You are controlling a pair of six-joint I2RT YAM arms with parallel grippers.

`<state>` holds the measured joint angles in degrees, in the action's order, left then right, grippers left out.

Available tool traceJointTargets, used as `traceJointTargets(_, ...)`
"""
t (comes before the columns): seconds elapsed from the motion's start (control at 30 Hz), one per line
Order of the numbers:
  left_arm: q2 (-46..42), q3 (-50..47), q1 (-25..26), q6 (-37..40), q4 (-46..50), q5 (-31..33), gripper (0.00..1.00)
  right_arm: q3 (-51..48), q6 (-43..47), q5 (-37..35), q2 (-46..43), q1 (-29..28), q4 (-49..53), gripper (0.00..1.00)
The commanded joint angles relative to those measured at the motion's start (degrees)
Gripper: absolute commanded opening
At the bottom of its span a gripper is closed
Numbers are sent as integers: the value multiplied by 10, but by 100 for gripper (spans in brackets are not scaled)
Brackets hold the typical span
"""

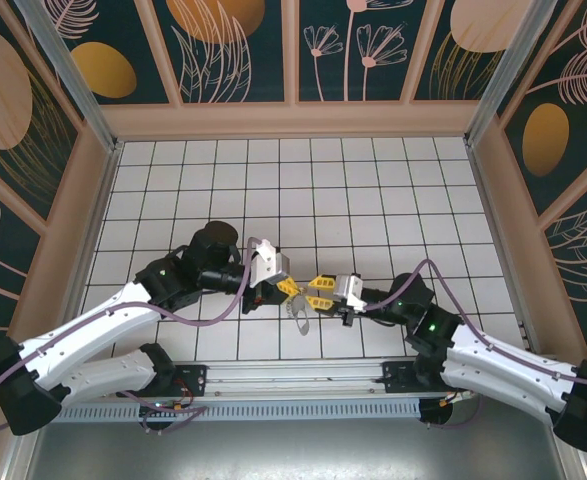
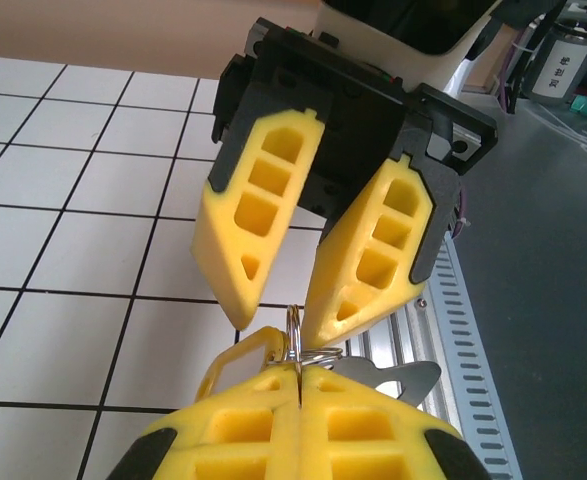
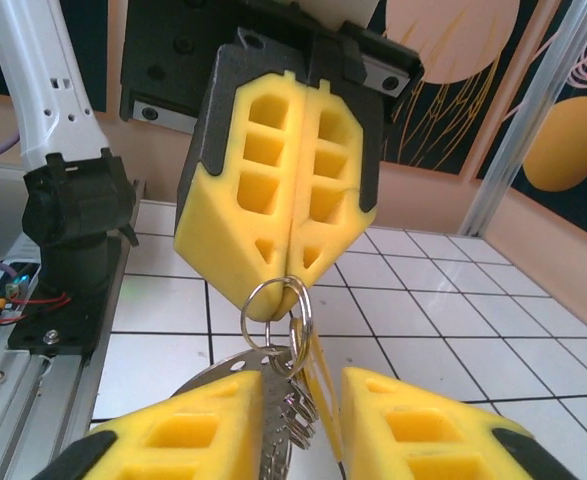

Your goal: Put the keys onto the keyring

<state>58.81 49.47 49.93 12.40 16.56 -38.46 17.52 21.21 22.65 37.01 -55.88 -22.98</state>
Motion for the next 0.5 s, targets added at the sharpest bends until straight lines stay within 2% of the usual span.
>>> traceJointTargets(0.0, 4, 9, 2, 1, -14, -7, 0, 23, 10, 12, 5, -4, -2, 22)
traceJointTargets(0.33, 19, 11, 2, 7, -4, -1, 0, 22, 8, 23, 13, -5, -33, 23)
traceJointTargets(0.4, 23, 13, 2, 10, 0, 0, 0, 22, 7, 19, 18, -4, -37, 14)
traceJointTargets(0.47, 24, 14, 2, 10, 0, 1, 0, 24, 8, 4, 24, -5, -38, 0)
